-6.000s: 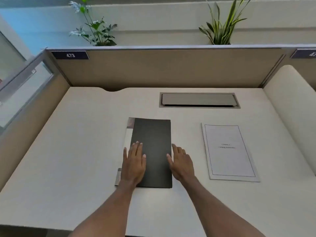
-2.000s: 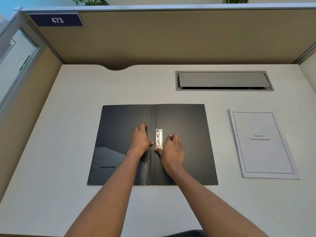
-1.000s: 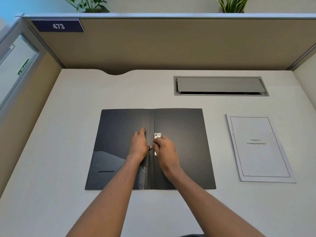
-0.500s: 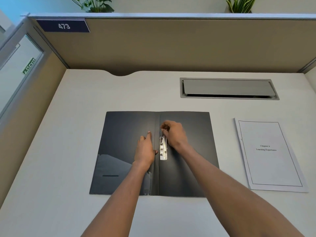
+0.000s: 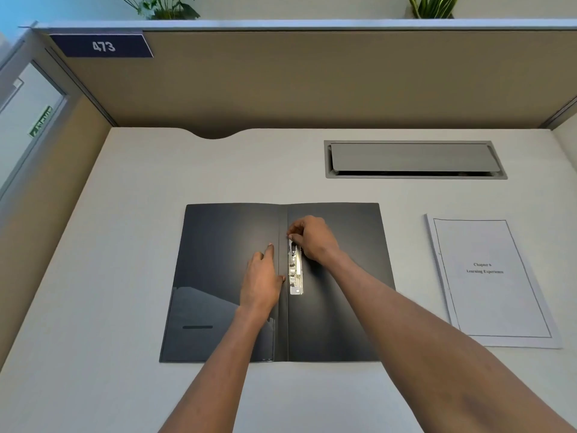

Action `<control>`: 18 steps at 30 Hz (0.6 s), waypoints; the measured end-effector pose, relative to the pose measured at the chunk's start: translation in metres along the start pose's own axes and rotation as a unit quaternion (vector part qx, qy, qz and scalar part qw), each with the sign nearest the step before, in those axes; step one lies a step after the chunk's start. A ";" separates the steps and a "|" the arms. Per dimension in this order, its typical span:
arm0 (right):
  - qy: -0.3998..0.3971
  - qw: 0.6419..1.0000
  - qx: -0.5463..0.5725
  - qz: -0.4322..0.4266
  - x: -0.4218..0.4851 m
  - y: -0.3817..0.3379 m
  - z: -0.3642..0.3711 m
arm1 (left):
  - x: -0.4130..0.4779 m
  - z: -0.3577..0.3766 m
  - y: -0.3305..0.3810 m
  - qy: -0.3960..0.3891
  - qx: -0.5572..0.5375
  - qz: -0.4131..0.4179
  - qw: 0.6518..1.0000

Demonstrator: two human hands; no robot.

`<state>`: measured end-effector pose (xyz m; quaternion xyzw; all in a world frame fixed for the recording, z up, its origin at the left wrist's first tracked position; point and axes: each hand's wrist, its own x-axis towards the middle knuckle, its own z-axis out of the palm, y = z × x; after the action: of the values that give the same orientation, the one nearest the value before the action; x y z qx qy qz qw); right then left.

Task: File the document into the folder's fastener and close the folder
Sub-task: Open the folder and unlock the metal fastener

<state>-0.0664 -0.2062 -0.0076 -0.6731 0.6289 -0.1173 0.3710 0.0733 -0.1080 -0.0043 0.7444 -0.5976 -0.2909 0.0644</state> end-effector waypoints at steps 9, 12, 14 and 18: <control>0.056 0.997 0.032 -0.051 -0.046 0.016 -0.013 | -0.025 -0.002 0.024 0.085 -0.054 0.027 0.995; 0.074 0.994 0.048 -0.059 -0.067 0.034 -0.021 | -0.035 0.005 0.043 0.116 -0.084 0.042 0.989; 0.091 0.993 0.055 -0.058 -0.082 0.051 -0.033 | -0.043 0.013 0.061 0.132 -0.104 0.045 0.985; 0.121 0.991 0.050 -0.040 -0.114 0.097 -0.072 | -0.057 0.039 0.105 0.130 -0.132 0.063 0.981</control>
<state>-0.2055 -0.1183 0.0151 -0.6596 0.6348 -0.2436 0.3202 -0.0429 -0.0748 0.0303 0.7215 -0.5864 -0.2635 0.2572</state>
